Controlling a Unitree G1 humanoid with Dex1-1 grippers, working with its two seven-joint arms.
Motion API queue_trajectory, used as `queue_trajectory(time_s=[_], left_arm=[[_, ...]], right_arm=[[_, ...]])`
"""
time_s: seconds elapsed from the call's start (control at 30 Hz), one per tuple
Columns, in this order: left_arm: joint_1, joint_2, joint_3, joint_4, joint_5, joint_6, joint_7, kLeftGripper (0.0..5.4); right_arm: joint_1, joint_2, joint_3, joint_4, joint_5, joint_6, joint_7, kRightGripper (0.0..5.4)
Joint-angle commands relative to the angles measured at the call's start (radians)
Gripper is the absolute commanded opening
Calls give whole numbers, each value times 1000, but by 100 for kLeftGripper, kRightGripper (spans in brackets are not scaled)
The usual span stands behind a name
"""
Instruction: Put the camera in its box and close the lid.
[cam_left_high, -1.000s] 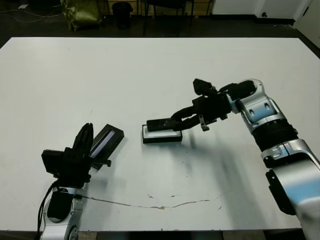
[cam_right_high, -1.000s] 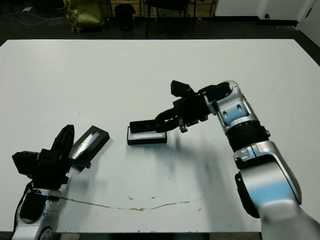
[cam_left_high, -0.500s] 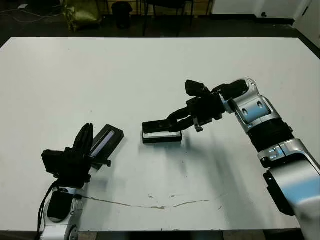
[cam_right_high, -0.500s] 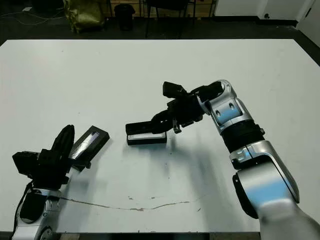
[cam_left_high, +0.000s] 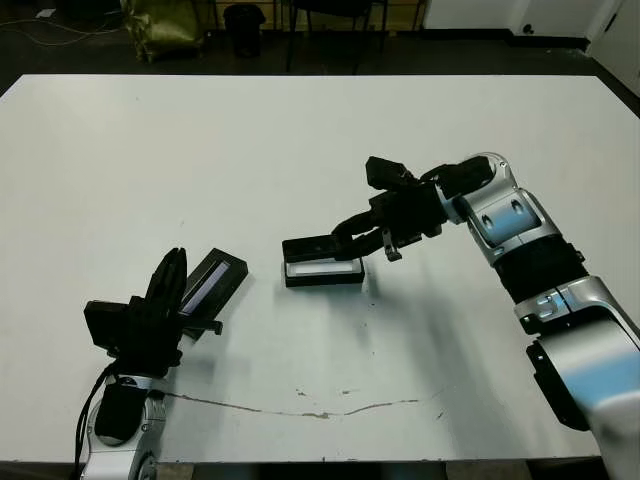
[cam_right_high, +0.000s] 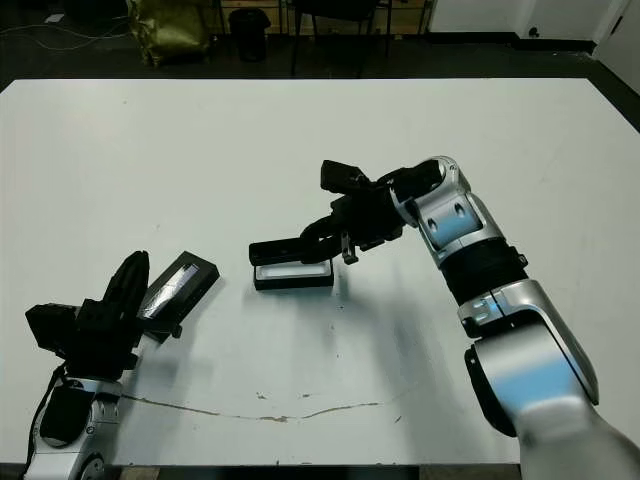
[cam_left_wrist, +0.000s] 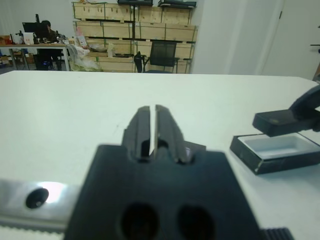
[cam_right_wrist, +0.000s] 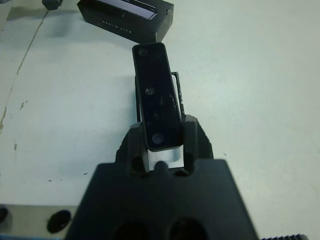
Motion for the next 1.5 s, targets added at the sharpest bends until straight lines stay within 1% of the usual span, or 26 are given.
queue_trajectory(time_s=[0.03,0.17,0.33,0.43,0.57,0.67,0.8,0.87,0.9,1.1,1.17,1.23,1.33,1.4,1.5], left_arm=[[16,9,4,5,-6,20,-3,0],[22,8,5,-1,-14,26,-2,0],[19,7,8,17,-21,4,-8,0],[25,5,7,4,-20,20,-1,0],[25,4,7,5,-23,17,-2,0],[25,4,7,10,-30,15,-6,0],[26,7,7,10,-31,12,-8,0],[27,9,7,11,-23,10,-5,0],[28,9,8,10,-23,13,-4,0],[29,8,8,8,-20,13,-2,0],[29,6,8,10,-22,12,-2,0],[29,5,8,11,-17,6,1,0],[28,3,8,14,-29,6,-5,0],[28,4,7,16,-31,4,-7,0],[31,5,6,11,-21,10,0,0]], right_arm=[[-10,-21,16,-13,-20,-25,-13,38],[-9,-28,9,-3,-16,-25,-7,38],[-16,-38,18,2,-24,26,0,38],[-15,-44,20,7,-27,5,5,38],[-14,-49,27,11,-36,-8,2,38],[-3,-53,34,0,-48,-33,-10,38],[-2,-46,46,17,-55,-33,-4,38],[1,-46,53,16,-63,-65,-11,38],[2,-45,55,14,-65,-67,-14,38],[-3,-32,66,22,-69,-46,-11,38],[0,-32,68,18,-72,-62,-17,38],[2,-33,74,9,-79,-57,-22,38],[3,-31,79,14,-83,-54,-25,38],[3,-26,80,32,-81,-68,-20,38],[12,-24,86,43,-92,-121,-36,38]])
